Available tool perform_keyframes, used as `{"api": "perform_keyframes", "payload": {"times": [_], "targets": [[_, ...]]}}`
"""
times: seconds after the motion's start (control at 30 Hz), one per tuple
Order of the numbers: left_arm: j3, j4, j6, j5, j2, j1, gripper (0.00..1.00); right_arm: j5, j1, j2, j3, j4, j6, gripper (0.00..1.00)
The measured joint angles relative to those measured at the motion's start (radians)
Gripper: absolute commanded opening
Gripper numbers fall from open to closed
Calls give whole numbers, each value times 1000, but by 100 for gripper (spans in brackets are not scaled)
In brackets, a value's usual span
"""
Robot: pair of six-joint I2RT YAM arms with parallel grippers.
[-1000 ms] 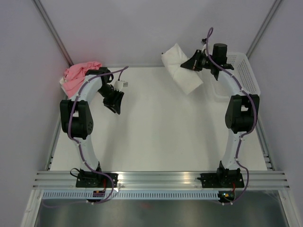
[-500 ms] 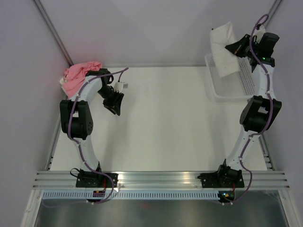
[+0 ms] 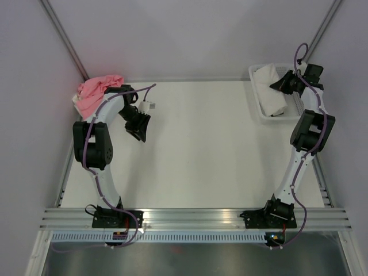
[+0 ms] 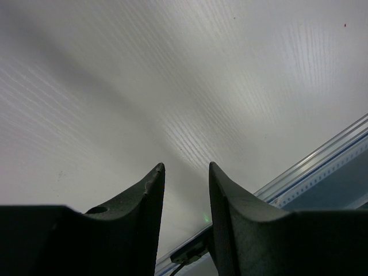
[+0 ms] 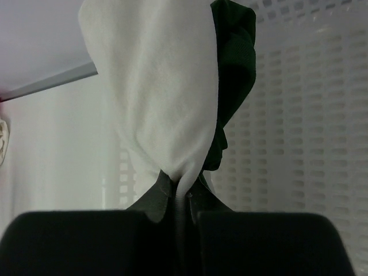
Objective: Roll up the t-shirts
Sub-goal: Place the rolled tshirt into the container
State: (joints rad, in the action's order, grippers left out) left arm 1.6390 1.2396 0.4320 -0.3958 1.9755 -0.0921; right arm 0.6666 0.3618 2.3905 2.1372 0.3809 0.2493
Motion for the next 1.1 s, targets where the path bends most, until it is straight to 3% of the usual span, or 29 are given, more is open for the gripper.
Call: {"api": "perform_keyframes", "payload": {"times": [0.3,0.53,0.6,0.67,0.7,1.1], "targets": [[-2,0,-8,2,0,0,43,-8,-13,52,-78,-68,79,0],[-3,0,-10,2,-5,0,43,-12,-25,84,-100,-135,155,18],[-3,0,-10,2,-6,0,43,-11,-26,97,-99,-143,168,32],[-3,0,-10,2,-6,0,43,-15,-26,108,-99,-141,168,38],[-3,0,-10,2,-6,0,43,-19,-26,109,-99,-137,164,48],[-2,0,-10,2,-6,0,43,-175,-34,60,-37,6,27,56]]}}
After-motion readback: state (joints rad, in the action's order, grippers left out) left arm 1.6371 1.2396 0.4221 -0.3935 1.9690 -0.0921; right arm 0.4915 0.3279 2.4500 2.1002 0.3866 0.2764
